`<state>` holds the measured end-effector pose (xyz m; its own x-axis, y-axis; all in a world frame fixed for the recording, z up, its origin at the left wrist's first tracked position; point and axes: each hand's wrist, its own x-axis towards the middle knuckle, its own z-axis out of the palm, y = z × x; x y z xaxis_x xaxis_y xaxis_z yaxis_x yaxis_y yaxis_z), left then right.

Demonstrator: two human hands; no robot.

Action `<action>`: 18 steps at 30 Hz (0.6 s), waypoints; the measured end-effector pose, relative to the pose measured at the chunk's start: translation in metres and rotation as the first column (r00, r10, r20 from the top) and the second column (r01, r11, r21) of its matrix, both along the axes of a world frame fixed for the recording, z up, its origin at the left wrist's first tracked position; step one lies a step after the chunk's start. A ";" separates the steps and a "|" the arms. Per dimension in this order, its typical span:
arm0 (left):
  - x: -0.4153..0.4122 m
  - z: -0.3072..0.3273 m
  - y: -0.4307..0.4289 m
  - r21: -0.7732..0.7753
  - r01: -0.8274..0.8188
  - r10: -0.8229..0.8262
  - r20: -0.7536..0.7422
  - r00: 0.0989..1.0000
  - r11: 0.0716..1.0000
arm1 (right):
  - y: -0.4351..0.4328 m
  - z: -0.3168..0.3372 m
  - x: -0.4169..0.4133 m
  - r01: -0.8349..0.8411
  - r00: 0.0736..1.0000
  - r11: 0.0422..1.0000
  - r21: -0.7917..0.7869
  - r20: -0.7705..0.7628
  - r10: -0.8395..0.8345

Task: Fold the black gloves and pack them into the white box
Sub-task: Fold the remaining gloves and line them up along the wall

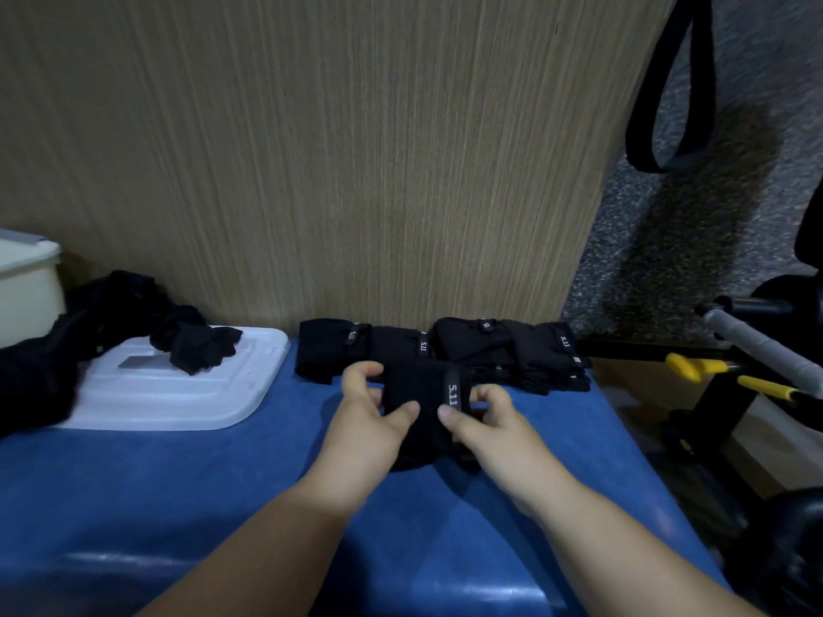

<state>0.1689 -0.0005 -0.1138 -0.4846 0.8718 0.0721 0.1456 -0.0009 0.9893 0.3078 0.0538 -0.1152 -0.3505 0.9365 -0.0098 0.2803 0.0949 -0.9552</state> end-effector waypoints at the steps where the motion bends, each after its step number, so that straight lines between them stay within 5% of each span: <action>1: 0.000 0.002 0.003 0.033 -0.005 0.004 0.034 0.999 0.999 | 0.002 0.002 -0.005 -0.005 0.988 0.995 -0.103 -0.155 -0.011; 4: -0.004 0.008 0.014 0.094 -0.016 0.006 0.104 0.995 0.995 | 0.011 0.005 -0.019 -0.001 0.930 0.982 -0.186 -0.361 -0.068; 8: -0.013 0.020 0.033 0.120 -0.013 -0.005 0.144 0.990 0.993 | 0.034 0.009 -0.036 0.132 0.923 0.984 -0.116 -0.346 -0.165; 18: -0.044 0.027 0.089 0.059 -0.032 0.039 -0.120 0.992 0.998 | 0.077 0.039 -0.066 0.177 0.949 0.909 0.377 0.179 -0.259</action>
<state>0.1251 0.0884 -0.0868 -0.5001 0.8468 0.1814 0.2655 -0.0494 0.9628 0.2420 0.1312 -0.0757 -0.1642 0.9454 0.2815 0.5321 0.3252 -0.7817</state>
